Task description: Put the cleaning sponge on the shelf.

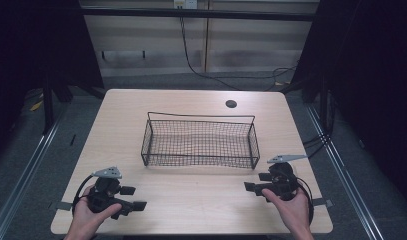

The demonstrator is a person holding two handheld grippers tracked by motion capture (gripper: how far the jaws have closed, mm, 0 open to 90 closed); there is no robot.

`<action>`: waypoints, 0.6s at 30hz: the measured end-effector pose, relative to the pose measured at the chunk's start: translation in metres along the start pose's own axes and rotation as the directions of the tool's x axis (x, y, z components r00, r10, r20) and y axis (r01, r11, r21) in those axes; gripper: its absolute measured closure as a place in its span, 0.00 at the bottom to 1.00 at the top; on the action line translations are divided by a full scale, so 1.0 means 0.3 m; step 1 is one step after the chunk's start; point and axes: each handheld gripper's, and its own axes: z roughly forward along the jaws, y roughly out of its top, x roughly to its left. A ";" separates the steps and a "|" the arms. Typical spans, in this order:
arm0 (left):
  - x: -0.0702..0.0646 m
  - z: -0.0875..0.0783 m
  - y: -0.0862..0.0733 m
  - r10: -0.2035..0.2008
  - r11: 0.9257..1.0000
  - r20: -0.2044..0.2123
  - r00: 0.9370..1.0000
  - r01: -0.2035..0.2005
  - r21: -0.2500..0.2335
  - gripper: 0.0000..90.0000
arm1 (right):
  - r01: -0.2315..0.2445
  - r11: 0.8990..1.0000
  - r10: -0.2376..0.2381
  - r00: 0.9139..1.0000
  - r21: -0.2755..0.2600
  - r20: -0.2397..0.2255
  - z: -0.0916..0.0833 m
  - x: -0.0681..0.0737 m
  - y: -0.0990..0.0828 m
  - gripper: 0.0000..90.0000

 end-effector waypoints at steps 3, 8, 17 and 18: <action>0.000 0.001 0.000 0.001 1.000 0.000 1.000 -0.001 -0.001 0.23 | -0.005 1.000 0.006 1.000 0.021 -0.010 0.004 -0.001 0.001 0.30; -0.001 0.000 -0.001 -0.001 1.000 0.000 1.000 0.001 -0.003 0.23 | -0.022 0.999 0.023 0.999 0.040 -0.040 -0.009 -0.010 0.011 0.30; -0.001 0.001 -0.001 -0.002 1.000 -0.006 1.000 0.002 -0.003 0.23 | -0.039 0.990 0.057 0.990 0.136 -0.129 -0.032 -0.023 0.036 0.28; 0.000 0.001 -0.001 -0.004 1.000 -0.006 1.000 0.004 -0.003 0.23 | -0.043 0.987 0.066 0.988 0.154 -0.142 -0.037 -0.023 0.041 0.28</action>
